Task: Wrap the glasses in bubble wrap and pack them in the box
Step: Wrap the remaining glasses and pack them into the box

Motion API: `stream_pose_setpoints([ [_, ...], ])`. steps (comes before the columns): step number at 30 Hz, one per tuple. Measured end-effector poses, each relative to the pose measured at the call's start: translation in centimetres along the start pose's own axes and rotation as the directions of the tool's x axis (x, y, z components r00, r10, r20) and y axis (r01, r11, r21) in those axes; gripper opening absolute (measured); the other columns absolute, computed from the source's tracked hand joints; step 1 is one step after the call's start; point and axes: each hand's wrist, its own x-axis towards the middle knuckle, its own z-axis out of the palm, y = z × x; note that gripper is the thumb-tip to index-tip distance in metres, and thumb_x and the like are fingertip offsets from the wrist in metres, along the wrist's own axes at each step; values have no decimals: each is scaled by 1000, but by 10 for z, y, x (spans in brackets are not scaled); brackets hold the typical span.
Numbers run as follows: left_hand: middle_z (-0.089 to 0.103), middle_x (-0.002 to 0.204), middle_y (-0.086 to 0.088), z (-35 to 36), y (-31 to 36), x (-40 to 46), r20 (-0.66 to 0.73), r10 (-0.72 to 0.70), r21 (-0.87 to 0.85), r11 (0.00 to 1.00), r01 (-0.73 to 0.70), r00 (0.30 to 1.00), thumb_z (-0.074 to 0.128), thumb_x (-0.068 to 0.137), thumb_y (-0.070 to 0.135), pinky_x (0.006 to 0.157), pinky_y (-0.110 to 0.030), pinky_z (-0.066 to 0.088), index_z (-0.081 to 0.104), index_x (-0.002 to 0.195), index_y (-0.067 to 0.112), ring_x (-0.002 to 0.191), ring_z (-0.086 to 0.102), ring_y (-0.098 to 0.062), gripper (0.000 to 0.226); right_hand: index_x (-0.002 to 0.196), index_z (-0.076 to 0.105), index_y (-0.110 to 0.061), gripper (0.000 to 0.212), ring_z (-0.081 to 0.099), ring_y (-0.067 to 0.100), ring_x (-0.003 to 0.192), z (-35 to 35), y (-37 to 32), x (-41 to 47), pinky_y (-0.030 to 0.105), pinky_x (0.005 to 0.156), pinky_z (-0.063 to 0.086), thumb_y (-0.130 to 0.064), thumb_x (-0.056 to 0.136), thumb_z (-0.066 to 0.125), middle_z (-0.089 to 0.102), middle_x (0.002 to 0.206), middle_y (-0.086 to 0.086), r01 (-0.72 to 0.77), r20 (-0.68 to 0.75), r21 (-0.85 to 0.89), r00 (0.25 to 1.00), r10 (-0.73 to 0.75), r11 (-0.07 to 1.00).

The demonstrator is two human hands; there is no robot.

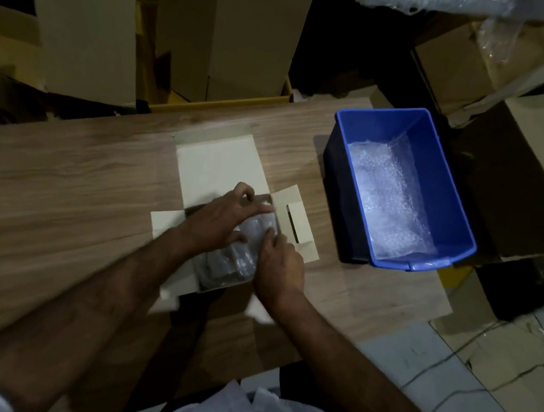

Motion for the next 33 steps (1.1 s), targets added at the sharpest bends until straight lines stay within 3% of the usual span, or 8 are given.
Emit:
stream_pose_setpoints([
  [3,38,139,-6,-14,-3,7,97,86,104,990,-96,992,85,77,32,96,-39,51,47,146,34,120,47,-23,78,131,52,-9,38,58,20,105,1,-8,-7,31,87,55,-27,98,60,50,128,9,-69,-77,235,993,89,970],
  [7,36,140,-7,-38,-7,24,288,90,254,953,-167,953,82,80,35,97,-42,42,38,151,40,120,41,-24,84,128,53,-11,45,60,17,106,2,-16,-7,36,90,57,-45,98,58,55,125,7,-105,-92,390,984,152,915],
  [11,38,132,-6,-53,-4,43,374,98,440,857,-269,922,82,79,39,90,-37,36,37,149,46,113,41,-22,83,131,49,-10,53,61,19,106,4,-18,-2,34,89,57,-42,94,67,57,124,8,-147,-71,380,980,187,913],
  [15,43,126,-9,-57,-12,49,361,192,457,817,-353,912,89,68,40,84,-38,34,46,144,45,107,42,-23,88,135,46,-7,61,64,18,104,9,-21,4,31,87,58,-38,90,73,60,123,8,-177,-90,330,972,217,927],
  [20,40,128,-9,-46,-12,47,368,121,488,819,-302,922,82,73,51,88,-39,34,39,147,47,111,40,-24,85,142,40,-1,66,60,18,107,14,-23,7,30,93,56,-35,93,69,54,131,13,-167,-101,238,976,195,957],
  [24,43,123,-6,-46,-11,44,301,212,464,819,-337,930,88,63,48,85,-39,37,50,139,39,106,42,-23,85,147,34,-1,70,62,20,108,18,-29,4,30,88,58,-34,95,67,46,139,19,-147,-133,206,975,176,967],
  [28,43,118,-2,-48,-12,40,293,269,365,855,-367,918,91,59,48,81,-37,36,58,129,41,102,40,-20,78,145,38,-2,65,65,19,104,21,-29,5,32,84,60,-35,96,65,51,136,15,-160,-98,189,979,180,969],
  [33,48,115,-8,-42,-5,45,295,214,430,840,-330,931,87,60,60,84,-43,42,58,134,45,101,47,-28,81,149,33,0,66,66,23,109,21,-30,9,35,88,59,-29,97,62,56,136,15,-214,-80,188,969,232,958],
])
